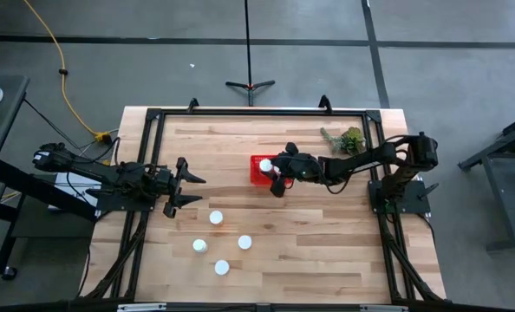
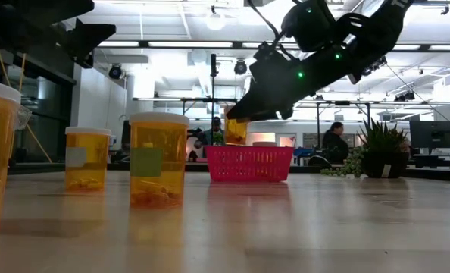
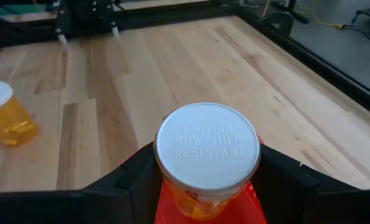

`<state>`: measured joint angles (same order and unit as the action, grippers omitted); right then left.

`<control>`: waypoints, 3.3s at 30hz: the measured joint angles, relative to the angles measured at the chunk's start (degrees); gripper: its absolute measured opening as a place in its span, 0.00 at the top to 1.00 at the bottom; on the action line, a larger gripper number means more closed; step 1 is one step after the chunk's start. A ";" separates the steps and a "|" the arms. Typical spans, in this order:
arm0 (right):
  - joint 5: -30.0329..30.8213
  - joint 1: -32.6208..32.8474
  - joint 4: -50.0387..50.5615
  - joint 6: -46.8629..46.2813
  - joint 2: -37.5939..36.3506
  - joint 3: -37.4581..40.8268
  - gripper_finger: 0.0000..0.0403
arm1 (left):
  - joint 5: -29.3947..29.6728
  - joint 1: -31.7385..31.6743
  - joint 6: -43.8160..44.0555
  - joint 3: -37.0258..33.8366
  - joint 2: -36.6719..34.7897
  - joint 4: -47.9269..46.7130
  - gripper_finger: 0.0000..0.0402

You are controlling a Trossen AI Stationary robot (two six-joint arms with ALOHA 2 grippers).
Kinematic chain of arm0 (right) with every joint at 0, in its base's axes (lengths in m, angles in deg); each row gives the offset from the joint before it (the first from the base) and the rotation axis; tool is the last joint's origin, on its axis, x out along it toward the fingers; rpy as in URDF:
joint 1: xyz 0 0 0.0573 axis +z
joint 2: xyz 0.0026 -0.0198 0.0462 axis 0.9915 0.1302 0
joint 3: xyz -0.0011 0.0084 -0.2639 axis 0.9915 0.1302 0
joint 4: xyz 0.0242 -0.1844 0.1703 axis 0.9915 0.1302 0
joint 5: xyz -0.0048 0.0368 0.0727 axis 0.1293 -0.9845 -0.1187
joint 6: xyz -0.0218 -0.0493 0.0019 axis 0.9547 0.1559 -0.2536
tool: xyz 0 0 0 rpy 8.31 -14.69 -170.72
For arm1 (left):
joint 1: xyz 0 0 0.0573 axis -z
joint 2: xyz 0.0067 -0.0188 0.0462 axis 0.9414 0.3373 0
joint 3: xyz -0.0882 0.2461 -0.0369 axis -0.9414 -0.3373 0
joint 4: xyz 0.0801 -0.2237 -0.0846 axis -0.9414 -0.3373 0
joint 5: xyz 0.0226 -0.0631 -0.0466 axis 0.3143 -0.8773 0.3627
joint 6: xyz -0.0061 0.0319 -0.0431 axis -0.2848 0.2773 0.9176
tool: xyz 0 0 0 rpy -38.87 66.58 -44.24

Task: Pick and place pill bottles into a basket
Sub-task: Put the orange pill bottle into the red bin

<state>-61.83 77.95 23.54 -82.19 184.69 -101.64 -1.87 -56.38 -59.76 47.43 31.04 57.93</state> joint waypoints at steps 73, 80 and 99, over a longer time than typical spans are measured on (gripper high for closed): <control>-3.33 -0.45 -3.41 1.34 0.10 0.00 0.36 | 0.02 -0.01 0.00 0.00 0.00 -0.15 0.31; -5.37 2.42 5.29 1.13 -9.48 -0.02 0.36 | 0.02 -0.02 0.00 0.00 0.01 -0.26 0.31; 6.08 22.90 29.13 2.35 -25.40 -0.02 0.37 | 0.02 0.00 0.02 0.00 0.02 -0.39 0.31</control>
<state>-55.75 100.85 52.67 -79.85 159.29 -101.66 -1.85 -56.38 -59.73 47.43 31.06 57.53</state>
